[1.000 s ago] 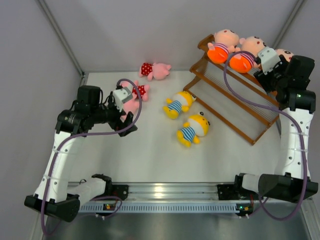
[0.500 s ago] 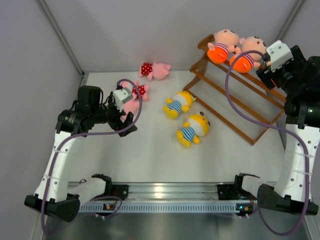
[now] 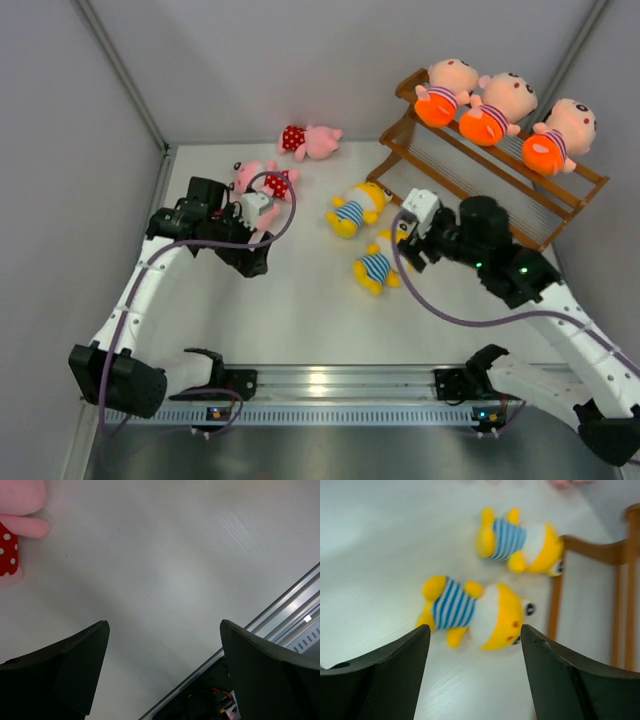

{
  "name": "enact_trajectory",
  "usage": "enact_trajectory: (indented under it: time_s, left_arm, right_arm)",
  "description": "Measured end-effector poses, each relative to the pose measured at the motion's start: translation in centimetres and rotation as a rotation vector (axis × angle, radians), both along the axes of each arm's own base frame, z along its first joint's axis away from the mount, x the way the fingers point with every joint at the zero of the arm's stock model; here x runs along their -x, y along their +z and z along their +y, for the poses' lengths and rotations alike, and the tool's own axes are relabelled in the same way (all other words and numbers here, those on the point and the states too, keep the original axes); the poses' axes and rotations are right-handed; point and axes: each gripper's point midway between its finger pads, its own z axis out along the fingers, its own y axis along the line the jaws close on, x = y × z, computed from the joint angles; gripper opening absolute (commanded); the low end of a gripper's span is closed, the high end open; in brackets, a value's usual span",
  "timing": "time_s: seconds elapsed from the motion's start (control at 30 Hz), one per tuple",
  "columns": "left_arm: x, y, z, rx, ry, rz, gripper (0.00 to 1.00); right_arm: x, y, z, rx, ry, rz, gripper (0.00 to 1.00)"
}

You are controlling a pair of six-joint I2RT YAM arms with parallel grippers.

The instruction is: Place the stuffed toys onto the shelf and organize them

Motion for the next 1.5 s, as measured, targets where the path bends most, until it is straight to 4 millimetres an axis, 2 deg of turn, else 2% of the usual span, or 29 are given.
enact_trajectory:
  time_s: [0.03,0.07,0.13,0.2,0.3,0.5,0.63,0.73,0.77,0.8,0.83,0.9,1.0,1.1,1.23,1.37,1.5]
  left_arm:
    - [0.0,-0.8,0.5,-0.015,0.018,0.024,0.98]
    - [0.0,-1.3,0.9,-0.024,0.032,0.037,0.98]
    - [0.0,-1.7,1.5,-0.037,0.055,0.045,0.98]
    - [0.1,-1.9,2.0,-0.044,0.071,0.042,0.98]
    - [0.3,-1.9,2.2,-0.046,0.077,0.036,0.98]
    - [0.5,-1.5,2.4,-0.042,0.084,0.016,0.98]
    - [0.6,-1.5,2.4,-0.04,0.079,0.011,0.98]
    - [0.6,-1.5,2.4,-0.041,0.077,0.011,0.98]
    - [0.6,-1.5,2.4,-0.041,0.076,0.01,0.98]
    - [0.6,-1.5,2.4,-0.042,0.075,0.01,0.98]
    - [0.5,-1.5,2.4,-0.042,0.074,0.009,0.98]
    - [0.5,-1.5,2.4,-0.042,0.071,0.008,0.98]
    - [0.5,-1.5,2.4,-0.042,0.067,0.006,0.98]
    - [0.5,-1.5,2.4,-0.043,0.064,0.005,0.98]
    - [0.5,-1.6,2.4,-0.045,0.061,0.009,0.98]
    - [0.5,-1.6,2.4,-0.044,0.059,0.01,0.98]
    - [0.5,-1.6,2.3,-0.043,0.058,0.01,0.98]
  right_arm:
    - [0.2,-2.1,0.8,0.012,-0.01,0.048,0.73]
    - [0.7,-5.2,1.9,0.046,-0.032,0.114,0.74]
    - [2.3,-9.9,3.3,0.125,-0.054,0.199,0.75]
    - [3.8,-13.1,4.4,0.2,-0.068,0.243,0.75]
    - [4.0,-15.8,5.2,0.265,-0.12,0.271,0.74]
    - [1.6,-19.9,5.0,0.382,-0.268,0.262,0.68]
    - [0.3,-21.5,4.8,0.434,-0.323,0.234,0.64]
    - [-0.3,-22.8,4.9,0.482,-0.336,0.226,0.37]
    - [-0.4,-23.2,4.9,0.497,-0.34,0.226,0.14]
    - [-0.6,-23.4,5.0,0.511,-0.339,0.224,0.03]
    - [-0.7,-23.6,5.1,0.518,-0.343,0.223,0.0]
    - [-1.0,-23.5,5.2,0.521,-0.352,0.218,0.0]
    - [-1.6,-22.1,5.5,0.528,-0.355,0.196,0.0]
    - [-2.4,-19.5,6.0,0.53,-0.357,0.164,0.0]
    - [-3.7,-13.3,6.6,0.498,-0.369,0.086,0.0]
    - [-5.2,-5.9,6.1,0.48,-0.391,-0.056,0.0]
    - [-6.5,-1.7,4.6,0.548,-0.429,-0.167,0.0]
